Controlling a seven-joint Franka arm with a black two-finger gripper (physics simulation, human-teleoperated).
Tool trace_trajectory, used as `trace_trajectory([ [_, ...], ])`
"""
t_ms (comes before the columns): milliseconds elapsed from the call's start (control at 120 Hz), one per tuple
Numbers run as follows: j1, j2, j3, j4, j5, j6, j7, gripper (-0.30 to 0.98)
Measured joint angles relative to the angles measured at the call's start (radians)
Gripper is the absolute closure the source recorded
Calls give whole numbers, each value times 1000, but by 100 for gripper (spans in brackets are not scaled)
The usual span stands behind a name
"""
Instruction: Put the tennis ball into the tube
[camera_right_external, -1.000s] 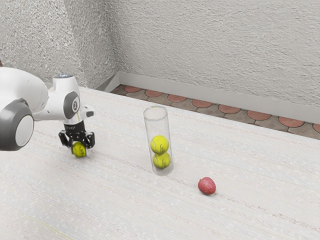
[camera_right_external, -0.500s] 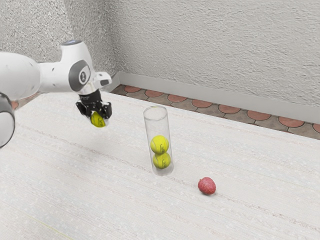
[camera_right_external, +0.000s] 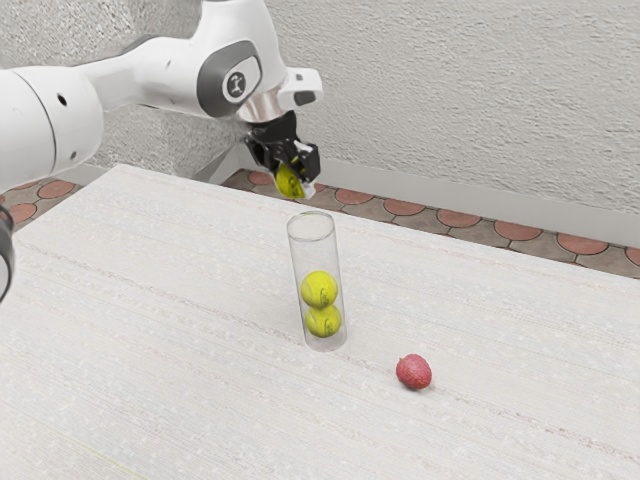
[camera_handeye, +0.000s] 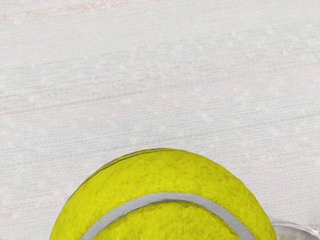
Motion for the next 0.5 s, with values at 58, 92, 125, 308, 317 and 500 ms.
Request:
trace_trajectory([
  [58,-18,-8,-1,-4,2,-8,-8,35],
  [92,-27,-12,-1,-7,2,-13,-12,35],
  [125,-36,-14,0,-11,3,-16,-16,35],
  [308,-70,-68,2,-80,4,-28,-37,35],
  [317,-70,-71,2,-86,5,-29,-38,35],
  [500,-84,-112,3,-145,12,-30,-57,41],
])
